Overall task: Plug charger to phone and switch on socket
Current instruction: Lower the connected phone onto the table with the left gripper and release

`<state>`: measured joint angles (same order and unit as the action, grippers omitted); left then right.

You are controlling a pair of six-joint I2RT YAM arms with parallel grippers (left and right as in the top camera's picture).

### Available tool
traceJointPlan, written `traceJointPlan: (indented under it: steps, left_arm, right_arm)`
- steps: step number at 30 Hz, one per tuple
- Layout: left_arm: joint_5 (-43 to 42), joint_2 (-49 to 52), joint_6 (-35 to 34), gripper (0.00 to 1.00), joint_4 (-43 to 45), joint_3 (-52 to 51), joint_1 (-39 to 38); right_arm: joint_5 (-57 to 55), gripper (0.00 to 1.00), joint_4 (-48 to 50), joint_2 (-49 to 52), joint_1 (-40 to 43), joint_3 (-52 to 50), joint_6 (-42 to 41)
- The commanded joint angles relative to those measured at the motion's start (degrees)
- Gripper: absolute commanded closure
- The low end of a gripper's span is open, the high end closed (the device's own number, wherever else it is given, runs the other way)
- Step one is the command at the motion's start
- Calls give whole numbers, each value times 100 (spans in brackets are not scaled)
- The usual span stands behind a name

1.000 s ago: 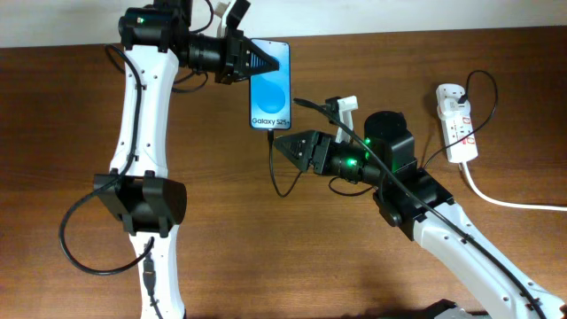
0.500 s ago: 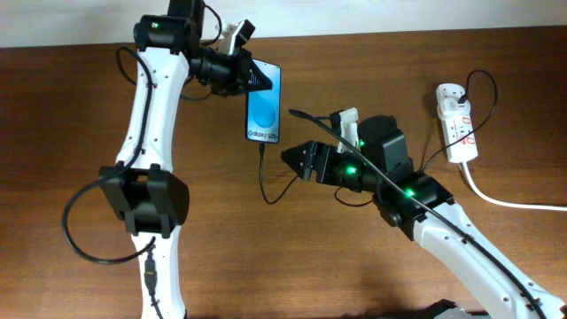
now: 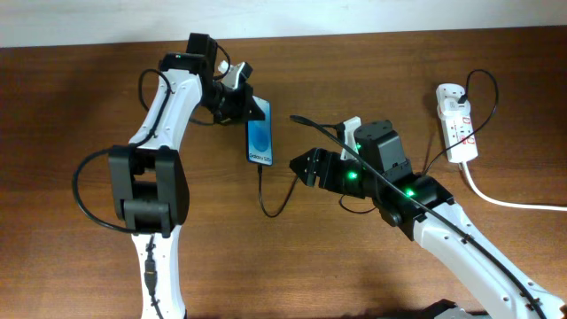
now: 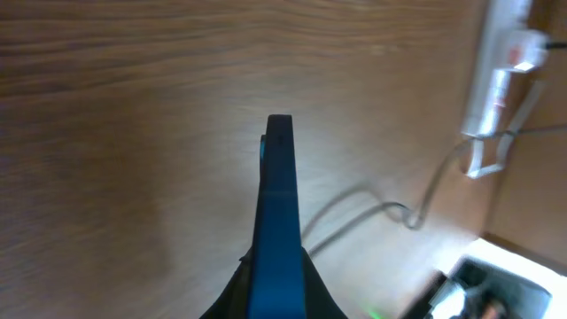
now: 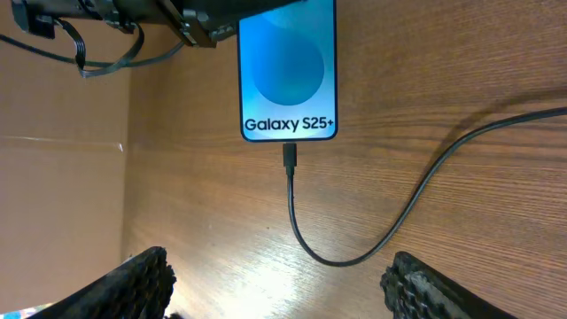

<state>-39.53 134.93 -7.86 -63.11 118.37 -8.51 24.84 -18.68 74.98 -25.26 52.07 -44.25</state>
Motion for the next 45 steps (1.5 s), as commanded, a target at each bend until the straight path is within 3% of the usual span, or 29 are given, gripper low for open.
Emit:
traceJointPlan:
  steps: [1,31,35,40,45]
  left_arm:
    - [772,13,-299,100,55,-26,2]
    - [1261,114,-474,100,308,-861,4]
    - [1261,114,-474,92,306,-861,4]
    - [1331,114,-476,72,306,-861,4]
    - [1646,114,-476,65,245,-861,4]
  right_arm:
    - [-116,19,-2,2,26,74,96]
    - [-136,19,2,2,26,74,94]
    - [-136,19,2,2,26,74,94]
    - [-136,19,2,2,26,74,94]
    - [-136,19,2,2,26,74,94]
